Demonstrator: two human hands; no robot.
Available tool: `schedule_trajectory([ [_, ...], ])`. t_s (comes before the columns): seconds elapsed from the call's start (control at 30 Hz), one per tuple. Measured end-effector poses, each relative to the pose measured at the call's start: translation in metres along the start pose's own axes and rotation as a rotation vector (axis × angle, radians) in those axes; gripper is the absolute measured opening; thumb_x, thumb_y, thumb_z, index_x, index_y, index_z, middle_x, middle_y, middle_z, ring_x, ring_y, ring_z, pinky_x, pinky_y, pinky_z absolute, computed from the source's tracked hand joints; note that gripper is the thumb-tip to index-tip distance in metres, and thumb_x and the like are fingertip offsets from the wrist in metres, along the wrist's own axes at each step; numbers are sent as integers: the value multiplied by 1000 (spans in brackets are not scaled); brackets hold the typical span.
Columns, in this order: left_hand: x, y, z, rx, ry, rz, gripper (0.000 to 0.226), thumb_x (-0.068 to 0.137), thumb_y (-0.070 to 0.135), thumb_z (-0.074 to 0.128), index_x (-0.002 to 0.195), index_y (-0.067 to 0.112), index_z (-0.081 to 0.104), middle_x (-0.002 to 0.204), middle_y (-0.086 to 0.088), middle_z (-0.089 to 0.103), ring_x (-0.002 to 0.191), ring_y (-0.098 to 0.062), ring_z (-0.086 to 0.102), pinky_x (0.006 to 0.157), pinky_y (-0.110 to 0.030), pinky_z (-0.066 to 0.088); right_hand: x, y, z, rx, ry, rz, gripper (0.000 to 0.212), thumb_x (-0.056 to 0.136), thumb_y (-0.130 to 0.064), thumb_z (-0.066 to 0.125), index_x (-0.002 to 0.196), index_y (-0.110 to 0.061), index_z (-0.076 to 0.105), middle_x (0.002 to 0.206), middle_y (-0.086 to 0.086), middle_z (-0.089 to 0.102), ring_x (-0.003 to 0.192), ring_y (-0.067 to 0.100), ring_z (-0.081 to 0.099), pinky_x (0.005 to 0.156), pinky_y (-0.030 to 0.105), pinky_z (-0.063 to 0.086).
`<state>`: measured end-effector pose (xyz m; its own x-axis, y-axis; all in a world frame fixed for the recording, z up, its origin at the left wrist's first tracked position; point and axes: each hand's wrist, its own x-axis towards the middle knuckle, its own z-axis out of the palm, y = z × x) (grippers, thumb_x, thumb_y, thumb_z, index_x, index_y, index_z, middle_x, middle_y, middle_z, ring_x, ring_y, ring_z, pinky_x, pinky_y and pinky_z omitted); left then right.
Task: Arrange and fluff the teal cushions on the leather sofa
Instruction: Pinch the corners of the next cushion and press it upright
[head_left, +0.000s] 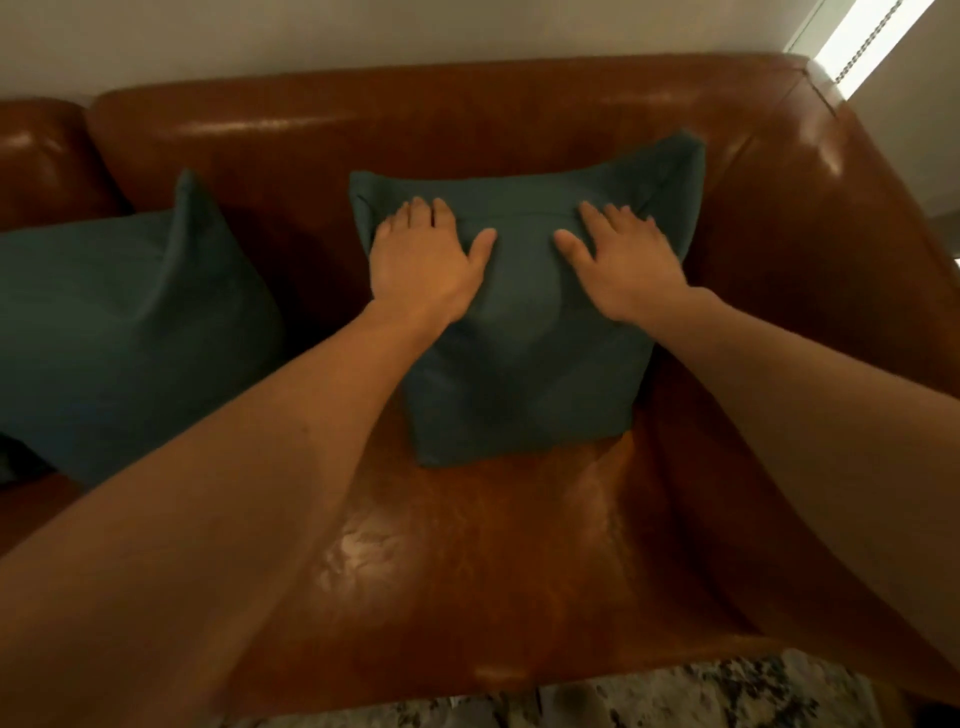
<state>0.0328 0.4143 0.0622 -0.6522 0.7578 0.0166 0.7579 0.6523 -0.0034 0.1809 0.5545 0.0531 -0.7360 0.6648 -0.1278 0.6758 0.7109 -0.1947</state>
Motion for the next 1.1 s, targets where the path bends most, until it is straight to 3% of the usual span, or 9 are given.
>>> schedule_trajectory([
  [0.13, 5, 1, -15, 80, 87, 12, 70, 98, 57, 21, 128, 4, 54, 130, -20, 55, 122, -37, 46, 104, -47, 30, 0, 7, -11, -18, 44, 16, 65, 102, -52, 22, 151, -9, 29, 156, 16, 30, 146, 32, 21, 120, 49, 10],
  [0.3, 6, 28, 2, -69, 6, 161, 58, 101, 45, 22, 148, 13, 31, 155, -10, 31, 143, -29, 27, 116, -44, 19, 4, -28, -3, 116, 55, -221, 53, 104, -41, 29, 153, -20, 26, 160, 9, 23, 149, 26, 16, 120, 44, 11],
  [0.5, -6, -5, -2, 52, 123, -15, 65, 99, 53, 21, 131, 7, 53, 134, -13, 56, 132, -34, 41, 111, -47, 24, 10, 0, -10, -52, -26, -21, 64, 101, -53, 21, 152, -15, 25, 158, 12, 27, 147, 33, 17, 120, 52, 7],
  [0.63, -44, -9, 4, -295, 516, 3, 43, 100, 29, 39, 133, 6, 52, 142, -16, 47, 136, -30, 39, 115, -42, 27, -9, -50, -11, 44, 176, -218, 61, 100, -48, 33, 151, -15, 29, 159, 13, 25, 149, 28, 16, 120, 48, 8],
  [0.73, -71, -9, 32, -808, 700, -331, 46, 100, 25, 38, 140, 4, 43, 149, -15, 36, 139, -25, 34, 116, -37, 27, -6, -88, -2, 70, 160, -326, 62, 100, -52, 30, 153, -19, 26, 161, 10, 20, 150, 25, 12, 121, 49, 6],
  [0.8, -65, -10, 49, -1247, 590, -678, 52, 100, 34, 33, 145, 10, 37, 153, -7, 34, 141, -16, 30, 118, -30, 23, 6, -93, 5, 46, 121, -281, 63, 100, -54, 26, 154, -20, 22, 161, 9, 18, 150, 25, 9, 121, 50, 3],
  [0.87, -49, -12, 66, -1515, 429, -811, 52, 102, 38, 32, 146, 12, 38, 152, -3, 37, 141, -13, 32, 117, -25, 22, 16, -89, 12, 0, 128, -255, 63, 100, -54, 24, 154, -20, 22, 161, 10, 21, 150, 25, 11, 121, 49, 3],
  [1.0, -39, 3, 92, -1401, 261, -653, 47, 105, 29, 25, 148, 13, 33, 155, -3, 32, 144, -12, 27, 120, -29, 16, 22, -82, 21, 5, 194, -244, 62, 100, -53, 26, 152, -20, 28, 158, 10, 28, 149, 25, 17, 120, 48, 6],
  [1.1, -38, 15, 104, -1320, 315, -764, 47, 106, 28, 21, 148, 14, 32, 156, -3, 31, 145, -15, 24, 120, -34, 14, 24, -77, 24, 8, 198, -228, 62, 100, -54, 25, 152, -21, 27, 158, 10, 28, 149, 25, 18, 120, 48, 7],
])
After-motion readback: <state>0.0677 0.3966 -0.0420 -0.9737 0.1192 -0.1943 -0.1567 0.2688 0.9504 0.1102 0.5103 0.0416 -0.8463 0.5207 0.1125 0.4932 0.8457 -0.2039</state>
